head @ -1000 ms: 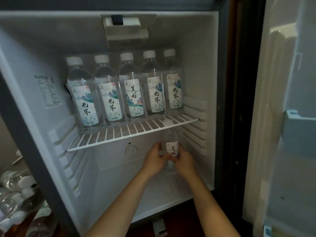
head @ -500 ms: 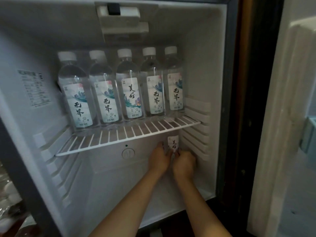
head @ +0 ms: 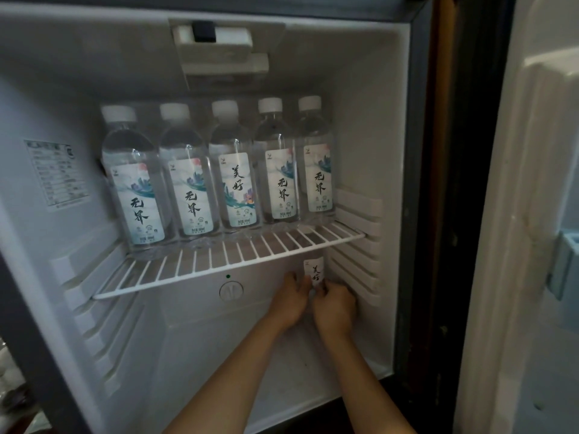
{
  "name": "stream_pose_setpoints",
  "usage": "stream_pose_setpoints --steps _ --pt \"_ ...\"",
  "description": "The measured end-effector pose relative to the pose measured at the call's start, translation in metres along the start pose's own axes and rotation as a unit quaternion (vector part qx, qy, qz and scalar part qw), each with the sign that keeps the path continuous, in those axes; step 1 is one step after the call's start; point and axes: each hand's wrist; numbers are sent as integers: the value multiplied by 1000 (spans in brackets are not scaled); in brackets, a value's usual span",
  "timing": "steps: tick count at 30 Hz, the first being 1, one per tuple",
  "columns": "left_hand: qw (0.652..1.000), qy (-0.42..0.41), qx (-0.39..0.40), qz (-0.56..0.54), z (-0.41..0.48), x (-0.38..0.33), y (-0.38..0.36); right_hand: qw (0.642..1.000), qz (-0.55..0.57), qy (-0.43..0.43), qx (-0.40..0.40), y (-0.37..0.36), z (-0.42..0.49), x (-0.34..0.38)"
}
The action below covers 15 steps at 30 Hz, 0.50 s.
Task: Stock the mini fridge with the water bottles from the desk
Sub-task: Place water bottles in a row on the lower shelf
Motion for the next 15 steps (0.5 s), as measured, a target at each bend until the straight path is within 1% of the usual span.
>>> stream_pose_setpoints --steps 4,9,12,15 --pt "1000 3 9 10 -3 -1 0 1000 -16 11 1 4 0 -3" --pt "999 10 12 28 -6 -3 2 1000 -31 4 5 4 -6 0" --pt "999 17 30 37 -14 -3 8 999 -37 -2 10 11 -17 2" --pt "999 28 10 32 -32 -1 19 1000 -29 9 5 18 -32 3"
Point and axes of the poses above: each hand's wrist, its own z-axis towards the middle knuckle, its own y-axis out of the back of the hand, x = y × z, and after that the axes turned 7 degrees about -z, right-handed
